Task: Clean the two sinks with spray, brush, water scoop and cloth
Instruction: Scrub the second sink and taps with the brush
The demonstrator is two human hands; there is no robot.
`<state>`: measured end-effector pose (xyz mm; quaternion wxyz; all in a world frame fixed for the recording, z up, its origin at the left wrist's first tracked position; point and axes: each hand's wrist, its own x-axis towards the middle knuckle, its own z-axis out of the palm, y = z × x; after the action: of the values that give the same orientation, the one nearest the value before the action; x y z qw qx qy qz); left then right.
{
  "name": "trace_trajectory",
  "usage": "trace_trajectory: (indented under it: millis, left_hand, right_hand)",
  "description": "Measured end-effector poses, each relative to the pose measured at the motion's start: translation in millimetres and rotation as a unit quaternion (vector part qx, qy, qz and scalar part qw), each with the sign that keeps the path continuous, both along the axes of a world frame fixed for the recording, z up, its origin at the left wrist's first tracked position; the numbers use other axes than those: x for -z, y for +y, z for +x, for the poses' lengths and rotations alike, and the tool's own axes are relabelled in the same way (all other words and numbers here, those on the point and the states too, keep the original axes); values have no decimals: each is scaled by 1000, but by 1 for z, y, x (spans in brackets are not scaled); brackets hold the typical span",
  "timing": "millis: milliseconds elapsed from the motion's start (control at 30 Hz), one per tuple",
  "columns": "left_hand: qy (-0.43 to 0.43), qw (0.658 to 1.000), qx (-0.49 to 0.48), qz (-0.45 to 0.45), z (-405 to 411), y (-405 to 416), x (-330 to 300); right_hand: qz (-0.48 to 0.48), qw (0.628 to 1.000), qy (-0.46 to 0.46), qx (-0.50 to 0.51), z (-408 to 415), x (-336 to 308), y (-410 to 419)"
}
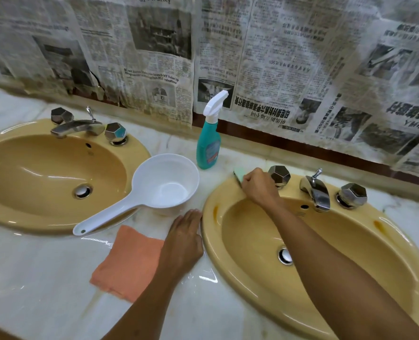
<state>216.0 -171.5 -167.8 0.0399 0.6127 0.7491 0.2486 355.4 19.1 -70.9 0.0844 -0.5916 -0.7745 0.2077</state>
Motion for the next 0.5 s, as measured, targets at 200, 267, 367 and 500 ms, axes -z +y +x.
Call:
trace_trajectory:
  millis: [200,267,367,500]
  left_hand:
    - [2,1000,7,-2,-1,0,-1]
    - [1,1000,8,-4,-1,-1,-1]
    - [0,1000,5,-5,-1,-2,-3]
    - [-6,1000,8,-5,0,-3,-7]
  right_hand:
    - [-10,989,-101,-105,-16,-19,8]
    - [-16,990,-115,-78,-11,-31,23]
    - [-80,976,-128,-157,-30,-35,10]
    - [-51,957,-209,-196,-46,-44,11]
